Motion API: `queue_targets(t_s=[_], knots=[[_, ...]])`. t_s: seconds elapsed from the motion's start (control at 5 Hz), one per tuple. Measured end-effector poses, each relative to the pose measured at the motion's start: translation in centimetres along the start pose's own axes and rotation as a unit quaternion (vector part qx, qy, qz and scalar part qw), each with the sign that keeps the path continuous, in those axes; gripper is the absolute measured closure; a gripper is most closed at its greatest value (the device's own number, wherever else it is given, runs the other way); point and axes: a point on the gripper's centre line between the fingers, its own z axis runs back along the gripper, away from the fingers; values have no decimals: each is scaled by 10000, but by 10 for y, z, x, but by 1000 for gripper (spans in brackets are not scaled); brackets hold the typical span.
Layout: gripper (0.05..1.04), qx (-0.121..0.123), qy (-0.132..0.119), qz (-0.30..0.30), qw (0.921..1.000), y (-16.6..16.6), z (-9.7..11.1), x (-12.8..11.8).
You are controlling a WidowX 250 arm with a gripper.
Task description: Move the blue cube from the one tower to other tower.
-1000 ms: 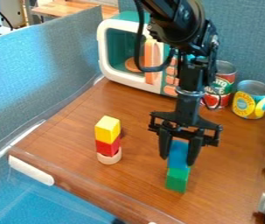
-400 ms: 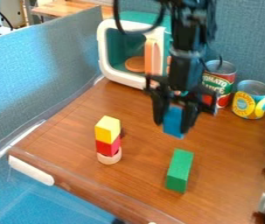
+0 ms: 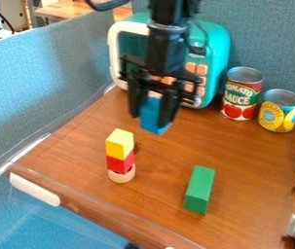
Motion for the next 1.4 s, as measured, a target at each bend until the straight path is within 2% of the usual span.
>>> queue_targets(t_s=[0.4, 0.6, 1.0, 1.4], knots=[[514, -171, 386, 160, 9990, 38, -7, -16], [514, -206, 363, 104, 9991, 41, -8, -13], [514, -17, 235, -133, 9996, 46, -18, 5], [514, 30, 261, -224, 9994, 47, -28, 14]])
